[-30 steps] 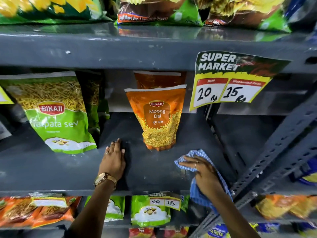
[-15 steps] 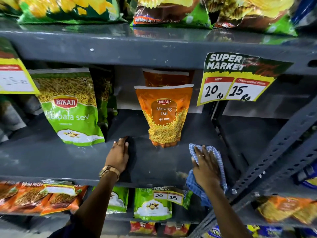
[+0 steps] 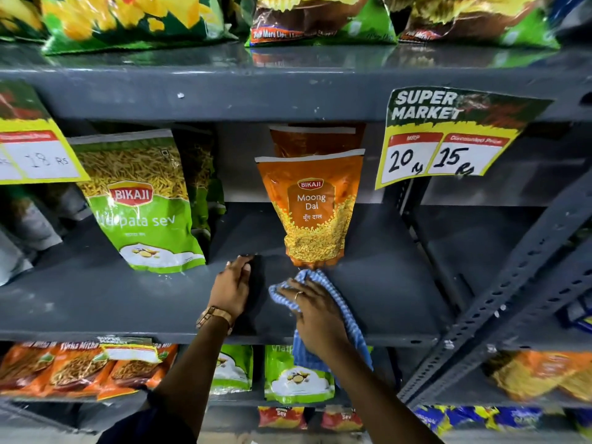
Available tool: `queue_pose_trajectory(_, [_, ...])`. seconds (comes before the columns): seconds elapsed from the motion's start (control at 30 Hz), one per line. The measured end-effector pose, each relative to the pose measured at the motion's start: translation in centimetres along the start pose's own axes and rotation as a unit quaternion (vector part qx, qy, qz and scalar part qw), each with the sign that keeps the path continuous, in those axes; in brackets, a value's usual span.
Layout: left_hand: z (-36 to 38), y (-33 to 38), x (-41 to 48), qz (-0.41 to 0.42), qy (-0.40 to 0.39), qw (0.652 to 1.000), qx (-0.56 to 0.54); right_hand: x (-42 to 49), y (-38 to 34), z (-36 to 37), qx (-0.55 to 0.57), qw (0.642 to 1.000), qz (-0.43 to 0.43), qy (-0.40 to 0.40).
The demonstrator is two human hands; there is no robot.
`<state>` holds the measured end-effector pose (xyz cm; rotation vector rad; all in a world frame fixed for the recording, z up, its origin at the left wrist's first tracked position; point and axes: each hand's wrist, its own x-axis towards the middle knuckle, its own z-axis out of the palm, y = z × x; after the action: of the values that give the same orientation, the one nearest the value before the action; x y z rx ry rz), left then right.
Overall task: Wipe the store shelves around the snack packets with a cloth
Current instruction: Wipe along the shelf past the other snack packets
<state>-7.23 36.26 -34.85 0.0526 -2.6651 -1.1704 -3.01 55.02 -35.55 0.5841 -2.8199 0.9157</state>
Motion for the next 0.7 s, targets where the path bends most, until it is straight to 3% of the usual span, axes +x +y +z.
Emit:
queue_pose_trajectory(0.1, [-0.4,-0.2,-0.2,0.0,0.023,0.999,-0.048,-0.8,-1.5,-1.7,0.085,0.996,-0.026,-0.013])
queue_pose_trajectory(0.23, [-0.5,-1.0,0.1,-0.005,0.047,0.994,-0.096,3.0,-2.4,-4.0,0.037,0.996,-0.068,0.042])
queue_pose_trajectory(0.4, [-0.3,-1.3,0.0,0.019,0.062,0.993,-0.101,5.1,0.2,-2.0,0.013,0.988,-0.097,-0.122])
queue_pose_trajectory(0.7, [0.0,-1.5,0.2,0.044,0.067,0.993,-0.089,-1.0,1.0,-5.4,0.106,0.958,-0.122,-0.238])
